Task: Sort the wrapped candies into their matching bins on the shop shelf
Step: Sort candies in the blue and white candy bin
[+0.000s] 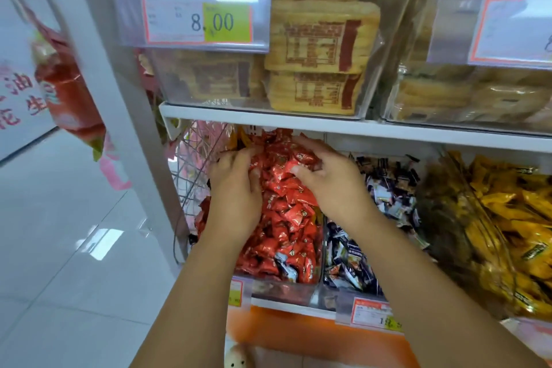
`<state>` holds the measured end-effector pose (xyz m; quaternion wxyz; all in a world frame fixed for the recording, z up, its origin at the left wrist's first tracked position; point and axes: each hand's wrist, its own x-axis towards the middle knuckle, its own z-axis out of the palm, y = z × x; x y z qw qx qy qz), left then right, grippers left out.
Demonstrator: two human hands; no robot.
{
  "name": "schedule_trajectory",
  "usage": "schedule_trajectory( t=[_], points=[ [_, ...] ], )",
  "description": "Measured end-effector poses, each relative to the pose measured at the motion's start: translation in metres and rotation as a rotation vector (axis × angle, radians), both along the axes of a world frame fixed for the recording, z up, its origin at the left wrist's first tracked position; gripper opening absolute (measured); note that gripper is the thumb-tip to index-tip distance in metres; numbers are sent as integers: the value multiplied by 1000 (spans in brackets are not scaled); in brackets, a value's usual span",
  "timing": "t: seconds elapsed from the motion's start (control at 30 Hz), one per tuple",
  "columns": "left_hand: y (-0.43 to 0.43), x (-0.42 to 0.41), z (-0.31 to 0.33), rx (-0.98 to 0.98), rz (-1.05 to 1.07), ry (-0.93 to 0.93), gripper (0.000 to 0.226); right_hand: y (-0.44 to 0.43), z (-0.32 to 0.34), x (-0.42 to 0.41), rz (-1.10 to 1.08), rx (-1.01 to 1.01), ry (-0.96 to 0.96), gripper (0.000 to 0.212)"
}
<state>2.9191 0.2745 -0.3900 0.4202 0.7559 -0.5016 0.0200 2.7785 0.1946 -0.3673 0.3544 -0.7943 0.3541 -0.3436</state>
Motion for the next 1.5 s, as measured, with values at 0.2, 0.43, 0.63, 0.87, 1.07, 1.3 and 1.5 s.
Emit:
schedule_trajectory(
  t=[0.2,0.43,0.63,0.87,1.07,1.3,1.5],
  points=[
    [-3,-7,1,-42,21,-58,42,-5,-4,0,32,158,-30,59],
    [0,-23,-2,277,-143,-250,42,-5,1,-38,-57,128,-12,40],
    [5,-33,11,205,-125,-241,51,-22,-24,-88,46,154,669,55],
    [7,-63,3,328,-309,-314,67,-16,-36,-103,47,98,1008,58],
    [8,-64,2,333,-323,-245,62,-15,-15,-126,-40,145,1068,51],
    [7,-69,3,346,-325,-257,65,5,-21,-100,116,44,878,70],
    [6,-74,0,355,-359,-307,68,1,-31,-108,123,63,1062,69]
  ],
)
